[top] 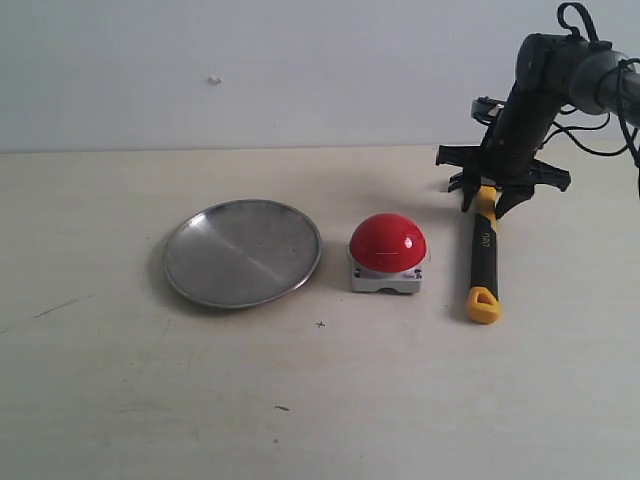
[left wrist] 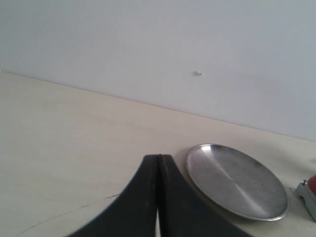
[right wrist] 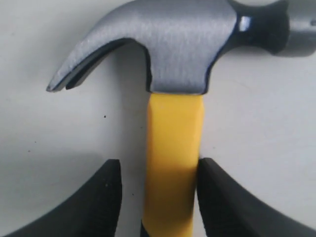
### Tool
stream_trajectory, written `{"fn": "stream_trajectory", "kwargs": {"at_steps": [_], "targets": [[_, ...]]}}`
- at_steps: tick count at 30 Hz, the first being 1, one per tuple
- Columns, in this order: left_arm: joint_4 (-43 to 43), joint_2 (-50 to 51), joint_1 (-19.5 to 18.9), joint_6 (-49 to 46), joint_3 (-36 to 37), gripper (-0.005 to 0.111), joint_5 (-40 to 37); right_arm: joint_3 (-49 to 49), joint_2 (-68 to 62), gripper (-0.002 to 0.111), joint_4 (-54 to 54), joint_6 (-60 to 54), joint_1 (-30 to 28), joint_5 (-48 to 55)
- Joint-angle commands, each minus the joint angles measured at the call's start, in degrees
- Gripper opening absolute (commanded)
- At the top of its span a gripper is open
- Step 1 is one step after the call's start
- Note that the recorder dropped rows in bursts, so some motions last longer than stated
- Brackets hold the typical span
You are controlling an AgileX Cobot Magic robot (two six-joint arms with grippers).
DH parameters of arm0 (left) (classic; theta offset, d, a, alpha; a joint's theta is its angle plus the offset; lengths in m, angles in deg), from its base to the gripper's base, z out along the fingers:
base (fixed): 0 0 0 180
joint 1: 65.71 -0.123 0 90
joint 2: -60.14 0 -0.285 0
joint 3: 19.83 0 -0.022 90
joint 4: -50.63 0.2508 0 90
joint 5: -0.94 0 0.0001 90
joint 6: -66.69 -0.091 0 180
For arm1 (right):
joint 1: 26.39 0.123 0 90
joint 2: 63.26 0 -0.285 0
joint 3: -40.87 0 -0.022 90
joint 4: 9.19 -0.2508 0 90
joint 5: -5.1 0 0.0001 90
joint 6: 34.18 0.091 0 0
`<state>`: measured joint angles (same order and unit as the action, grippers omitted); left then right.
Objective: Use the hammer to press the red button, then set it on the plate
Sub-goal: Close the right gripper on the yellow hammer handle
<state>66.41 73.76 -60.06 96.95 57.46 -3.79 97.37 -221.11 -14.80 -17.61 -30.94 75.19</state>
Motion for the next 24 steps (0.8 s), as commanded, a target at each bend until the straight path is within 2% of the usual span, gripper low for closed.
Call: {"fn": "stream_trajectory", "kwargs": {"at_steps": [1,21,24], "targets": [[0.0,0.2,0.3,0.0,-0.1,0.0,0.1,-0.3,0.0,0.043,1.6,0.2,0.2,-0.1],[0.0,0.2,0.3,0.0,-0.1,0.0,0.1,-0.3,-1.6,0.039,4.1,0.5,0.2,-0.1],[0.0,0.2,0.3,0.0,-0.1,0.0,0.1,-0.2,-1.7,0.032,4.7,0.3,0.2,-0.1]]}}
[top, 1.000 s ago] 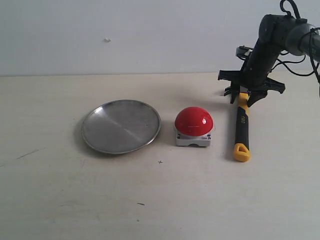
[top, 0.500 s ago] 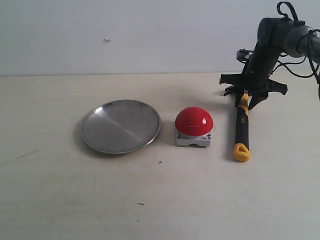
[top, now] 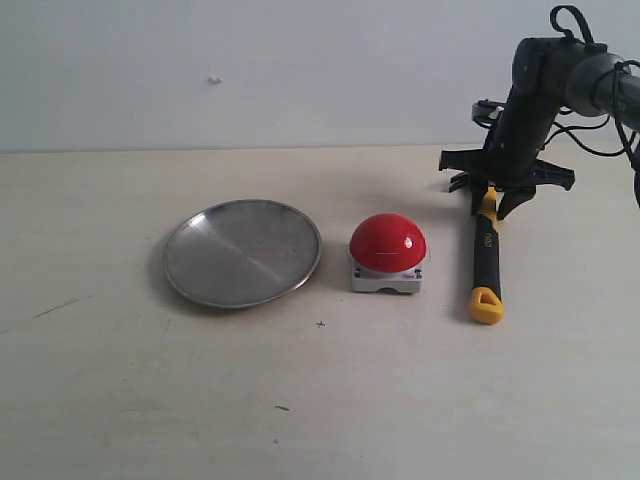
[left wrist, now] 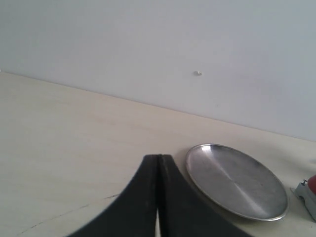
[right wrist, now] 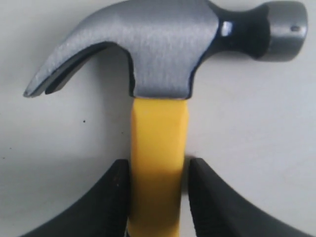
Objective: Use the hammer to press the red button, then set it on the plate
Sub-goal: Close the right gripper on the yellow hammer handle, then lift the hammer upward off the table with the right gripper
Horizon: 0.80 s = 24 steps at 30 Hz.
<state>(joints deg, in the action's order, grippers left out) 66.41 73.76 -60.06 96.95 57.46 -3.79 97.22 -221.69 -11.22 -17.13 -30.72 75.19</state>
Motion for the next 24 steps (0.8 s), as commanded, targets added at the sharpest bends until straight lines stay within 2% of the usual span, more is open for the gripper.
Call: {"fn": "stream_trajectory", "kwargs": {"at_steps": [1,6,17,24], "targets": [[0.0,0.2,0.3,0.0,-0.1,0.0,0.1,0.0,-1.1,0.028,1.4,-0.6,0.0,-0.1],[0.0,0.2,0.3,0.0,-0.1,0.0,0.1,0.0,-1.1,0.0,2.0,-4.4,0.0,-0.1],[0.0,0.2,0.3,0.0,-0.1,0.0,0.1,0.0,0.7,0.0,3.0,-1.8,1.0,-4.7],[0.0,0.2,0.3,0.0,-0.1,0.0,0.1,0.0,4.6,0.0,8.8,1.1,1.3,-6.9]]}}
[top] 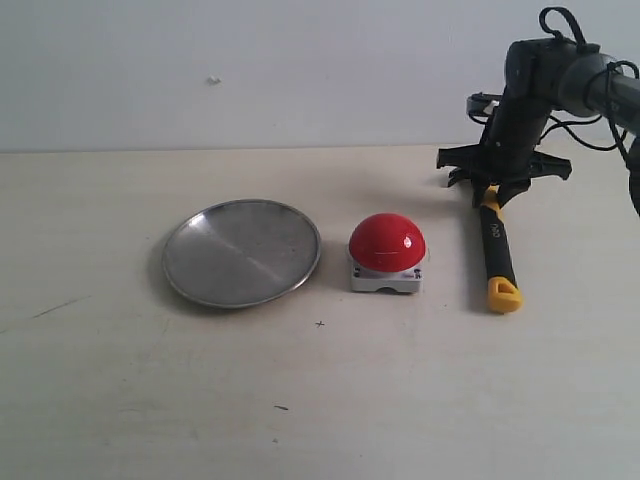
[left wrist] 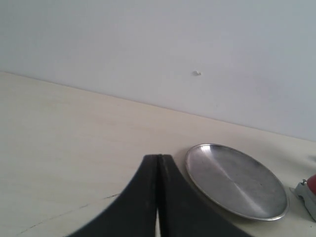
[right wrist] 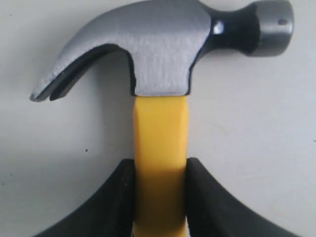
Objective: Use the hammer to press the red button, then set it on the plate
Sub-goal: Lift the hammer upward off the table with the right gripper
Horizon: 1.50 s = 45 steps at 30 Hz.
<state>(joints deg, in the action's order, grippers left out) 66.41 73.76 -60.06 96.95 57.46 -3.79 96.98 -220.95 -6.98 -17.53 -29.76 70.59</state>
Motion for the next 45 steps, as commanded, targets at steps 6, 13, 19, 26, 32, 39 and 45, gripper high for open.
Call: {"fn": "stream_trajectory", "kwargs": {"at_steps": [6,13,19,26,32,39,45], "targets": [[0.0,0.2,0.3,0.0,-0.1,0.0,0.1,0.2,7.3,0.0,8.0,2.9,1.1,-2.5],[0.0,0.2,0.3,0.0,-0.1,0.0,0.1,0.2,10.5,0.0,11.8,4.4,2.4,-2.0],[0.0,0.2,0.3,0.0,-0.1,0.0,0.1,0.2,14.4,0.0,18.9,7.9,4.2,-2.0],[0.0,0.2,0.3,0.0,-0.1,0.0,0.1,0.0,20.4,0.0,23.4,10.4,7.1,-4.5],[0.0,0.2,0.3,0.0,-0.1,0.0,0.1,0.0,24.0,0.0,24.8,12.5,8.3,-4.5],[0.0,0.2,0.3,0.0,-0.1,0.0,0.1,-3.8,29.8,0.0,30.9,17.7,9.7,-6.2],[0.0,0.2,0.3,0.0,-0.1,0.0,0.1,-19.2,40.6,0.0,41.0,28.0,10.4,-16.7]]}}
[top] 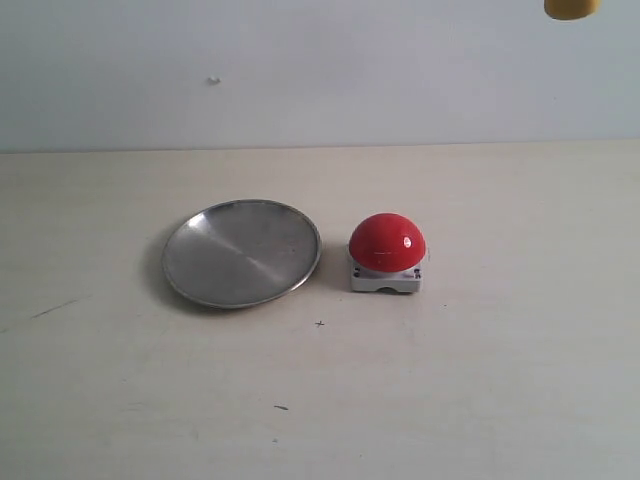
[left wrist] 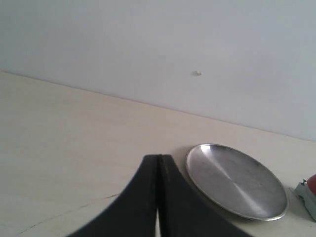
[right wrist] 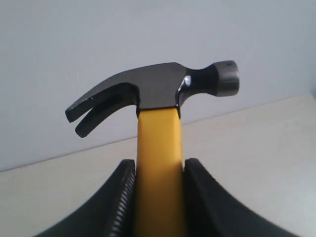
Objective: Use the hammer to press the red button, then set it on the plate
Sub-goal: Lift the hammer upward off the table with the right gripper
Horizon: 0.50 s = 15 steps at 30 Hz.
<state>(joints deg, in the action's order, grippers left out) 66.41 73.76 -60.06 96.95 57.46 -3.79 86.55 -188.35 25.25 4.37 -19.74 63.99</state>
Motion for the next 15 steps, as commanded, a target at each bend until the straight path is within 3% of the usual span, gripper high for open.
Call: {"fn": "stream_trajectory", "kwargs": {"at_steps": [1,7,15], "targets": [[0.0,0.2,0.3,0.0,-0.1,0.0,0.1,-13.4,10.7,0.0,10.5,8.1,0.5,-14.0],[0.0,0.2,0.3,0.0,-0.1,0.0,0.1,-35.3,23.6,0.0,15.2,19.2,0.7,-35.9],[0.0,0.2,0.3,0.0,-0.1,0.0,0.1,-54.6,36.3,0.0,27.1,31.2,0.7,-45.4]]}}
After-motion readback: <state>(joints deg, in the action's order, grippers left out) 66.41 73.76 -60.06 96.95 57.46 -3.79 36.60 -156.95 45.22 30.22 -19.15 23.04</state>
